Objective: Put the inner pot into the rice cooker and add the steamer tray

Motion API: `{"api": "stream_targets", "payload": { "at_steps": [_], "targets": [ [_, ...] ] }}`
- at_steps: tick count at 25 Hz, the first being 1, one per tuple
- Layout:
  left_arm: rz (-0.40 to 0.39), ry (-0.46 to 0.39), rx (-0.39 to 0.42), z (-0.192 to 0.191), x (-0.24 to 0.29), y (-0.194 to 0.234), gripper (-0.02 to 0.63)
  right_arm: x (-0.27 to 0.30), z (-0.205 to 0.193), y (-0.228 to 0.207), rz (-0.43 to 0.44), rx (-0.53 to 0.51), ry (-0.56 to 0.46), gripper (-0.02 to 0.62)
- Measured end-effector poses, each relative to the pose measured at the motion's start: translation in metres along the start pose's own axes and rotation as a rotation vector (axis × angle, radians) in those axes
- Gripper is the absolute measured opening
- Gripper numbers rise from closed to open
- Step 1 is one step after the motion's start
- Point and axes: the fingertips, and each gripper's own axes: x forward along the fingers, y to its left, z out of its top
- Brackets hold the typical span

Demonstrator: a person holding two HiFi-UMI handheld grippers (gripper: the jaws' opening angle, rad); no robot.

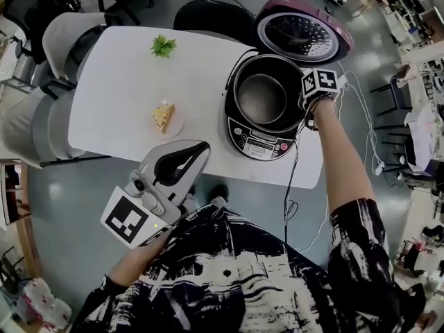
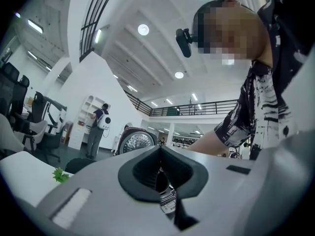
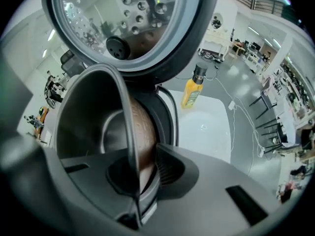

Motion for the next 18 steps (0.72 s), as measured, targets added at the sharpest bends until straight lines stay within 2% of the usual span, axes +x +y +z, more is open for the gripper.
{"api": "stream_targets", "payload": {
  "at_steps": [8, 18],
  "targets": [
    [-0.017, -0.008, -0.01, 0.0004, 0.0009, 0.0001, 0.005, -0.0041, 0.0005, 0.0046, -0.177, -0.261, 0.078, 0.019],
    [-0.014, -0.015, -0.021, -0.0008, -0.0047, 0.0072, 0.005, -0.0012, -0.0022, 0.0024, -0.291, -0.456, 0.189, 0.051]
  ]
}}
